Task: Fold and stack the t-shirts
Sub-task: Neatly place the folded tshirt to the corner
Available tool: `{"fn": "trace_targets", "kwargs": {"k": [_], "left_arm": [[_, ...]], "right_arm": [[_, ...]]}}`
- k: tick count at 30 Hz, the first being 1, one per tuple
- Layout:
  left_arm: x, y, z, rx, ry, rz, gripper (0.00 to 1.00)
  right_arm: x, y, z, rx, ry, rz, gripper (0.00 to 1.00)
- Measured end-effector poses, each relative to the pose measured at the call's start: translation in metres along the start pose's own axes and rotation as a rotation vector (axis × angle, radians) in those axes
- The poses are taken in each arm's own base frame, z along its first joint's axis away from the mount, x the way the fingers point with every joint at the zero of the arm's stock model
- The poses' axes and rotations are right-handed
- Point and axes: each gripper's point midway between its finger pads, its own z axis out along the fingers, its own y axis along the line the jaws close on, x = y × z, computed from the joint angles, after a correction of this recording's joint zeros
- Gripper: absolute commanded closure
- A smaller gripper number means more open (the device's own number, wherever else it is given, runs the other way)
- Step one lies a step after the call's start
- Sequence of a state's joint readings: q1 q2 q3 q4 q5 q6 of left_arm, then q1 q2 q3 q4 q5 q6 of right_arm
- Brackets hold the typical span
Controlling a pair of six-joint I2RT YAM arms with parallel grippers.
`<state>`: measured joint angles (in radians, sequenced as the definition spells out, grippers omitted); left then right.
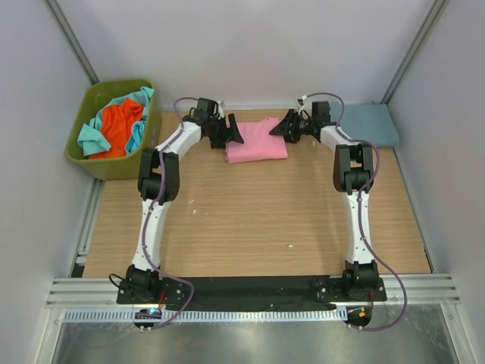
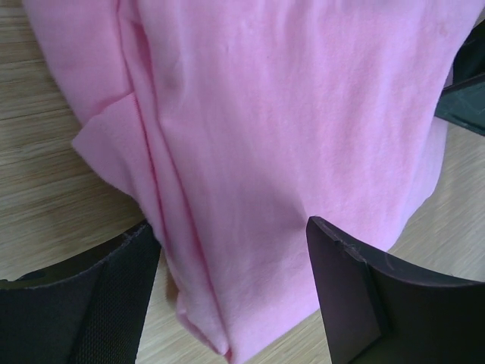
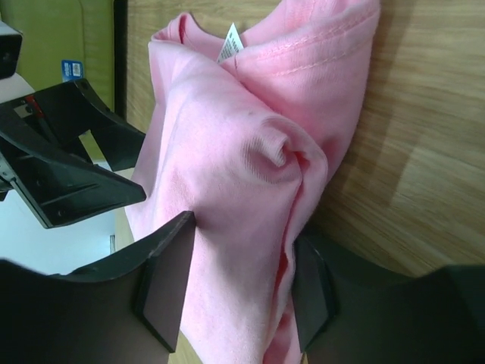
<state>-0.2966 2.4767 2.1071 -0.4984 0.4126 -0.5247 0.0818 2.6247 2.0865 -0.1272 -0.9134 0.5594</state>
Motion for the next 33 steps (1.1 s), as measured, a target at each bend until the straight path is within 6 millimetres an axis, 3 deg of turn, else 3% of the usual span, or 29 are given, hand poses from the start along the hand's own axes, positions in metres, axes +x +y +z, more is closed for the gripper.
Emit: {"fn": "trace_targets", "kwargs": {"k": [2, 7, 11, 19, 24, 33], "left_arm": [[0.001, -0.002, 0.001, 0.005, 0.0, -0.001, 0.23], [0.001, -0.006, 0.004, 0.017, -0.003, -0.006, 0.24], [0.002, -0.009, 0.005, 0.021, -0.003, -0.001, 0.24], [0.004, -0.008, 0.005, 0.0, -0.004, 0.04, 0.24], [0.011, 0.004, -0.006, -0.081, 0.028, 0.133, 0.25], [0.02, 0.051, -0.053, -0.154, 0.096, 0.097, 0.27]], "right_arm": [[0.005, 0.002, 0.003, -0.003, 0.011, 0.002, 0.48], [0.019, 0.0, 0.008, -0.006, 0.045, 0.018, 0.72], [0.027, -0.003, 0.008, -0.005, 0.069, 0.024, 0.99], [0.025, -0.008, -0.012, 0.109, 0.094, -0.124, 0.99], [0.008, -0.013, -0.052, 0.261, 0.093, -0.277, 0.99], [-0.063, -0.02, -0.176, 0.535, -0.042, -0.481, 0.99]]}}
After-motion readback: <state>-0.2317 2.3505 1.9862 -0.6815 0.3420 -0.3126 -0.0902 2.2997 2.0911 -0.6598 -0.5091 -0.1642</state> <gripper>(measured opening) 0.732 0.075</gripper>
